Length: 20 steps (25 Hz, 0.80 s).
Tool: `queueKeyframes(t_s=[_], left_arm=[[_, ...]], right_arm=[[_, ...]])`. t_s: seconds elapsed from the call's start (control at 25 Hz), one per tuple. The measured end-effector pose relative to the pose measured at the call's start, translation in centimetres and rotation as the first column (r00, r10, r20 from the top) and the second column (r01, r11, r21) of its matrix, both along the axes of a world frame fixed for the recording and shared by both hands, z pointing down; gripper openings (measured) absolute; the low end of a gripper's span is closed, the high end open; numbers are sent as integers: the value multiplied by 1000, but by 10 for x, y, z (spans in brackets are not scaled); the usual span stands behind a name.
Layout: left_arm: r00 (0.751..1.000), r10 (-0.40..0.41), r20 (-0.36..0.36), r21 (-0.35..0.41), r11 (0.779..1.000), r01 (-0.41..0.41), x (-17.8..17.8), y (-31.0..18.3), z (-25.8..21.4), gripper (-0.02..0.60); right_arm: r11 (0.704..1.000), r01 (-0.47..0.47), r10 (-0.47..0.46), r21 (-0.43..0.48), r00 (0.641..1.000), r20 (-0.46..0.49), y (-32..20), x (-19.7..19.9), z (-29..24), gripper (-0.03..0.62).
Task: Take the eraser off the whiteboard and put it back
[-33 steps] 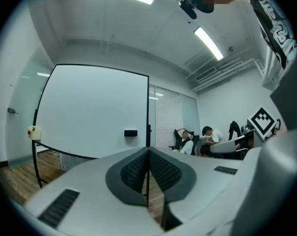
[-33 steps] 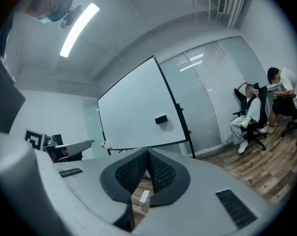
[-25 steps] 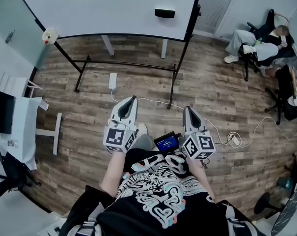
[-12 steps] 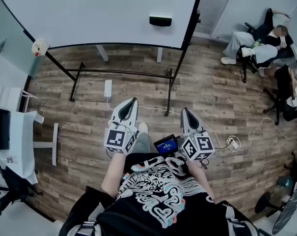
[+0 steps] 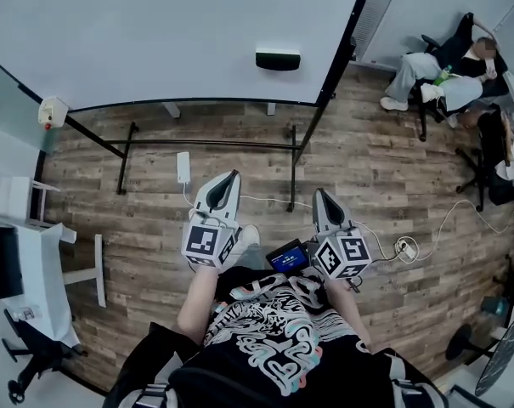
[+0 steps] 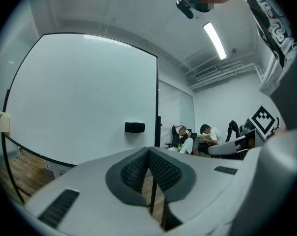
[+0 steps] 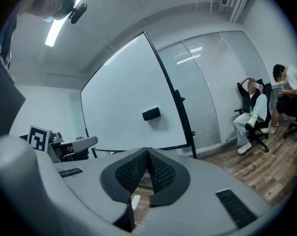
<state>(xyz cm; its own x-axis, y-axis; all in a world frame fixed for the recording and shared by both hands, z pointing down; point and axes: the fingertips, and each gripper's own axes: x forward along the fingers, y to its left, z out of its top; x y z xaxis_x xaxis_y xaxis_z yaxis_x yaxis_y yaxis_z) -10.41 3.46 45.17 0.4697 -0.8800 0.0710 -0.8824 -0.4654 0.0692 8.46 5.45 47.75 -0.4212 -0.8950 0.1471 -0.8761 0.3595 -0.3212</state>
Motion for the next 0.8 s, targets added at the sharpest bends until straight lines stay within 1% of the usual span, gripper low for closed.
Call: queueKeyframes(t_s=[0.28,0.44,0.64,0.8], left_arm=[[1000,11,1,-10,1000,-11,-18,-53,5,17],[1000,17,26,-5,1000,-17,-27,-77,6,17],[999,9,44,20,1000,-10,-38,-106,2,17],[997,31,69,31,999,-33,-38,-125,0,17]], right_arm=[[1000,-21,21,-11,999,-27,-48,-17,4,18],[999,-29,28,-14,999,-43,-70,-27,7,18],[999,-38,38,11,996,-83,-96,-37,4,18],[998,-59,63,38,993,-104,-111,-38,-1,18]])
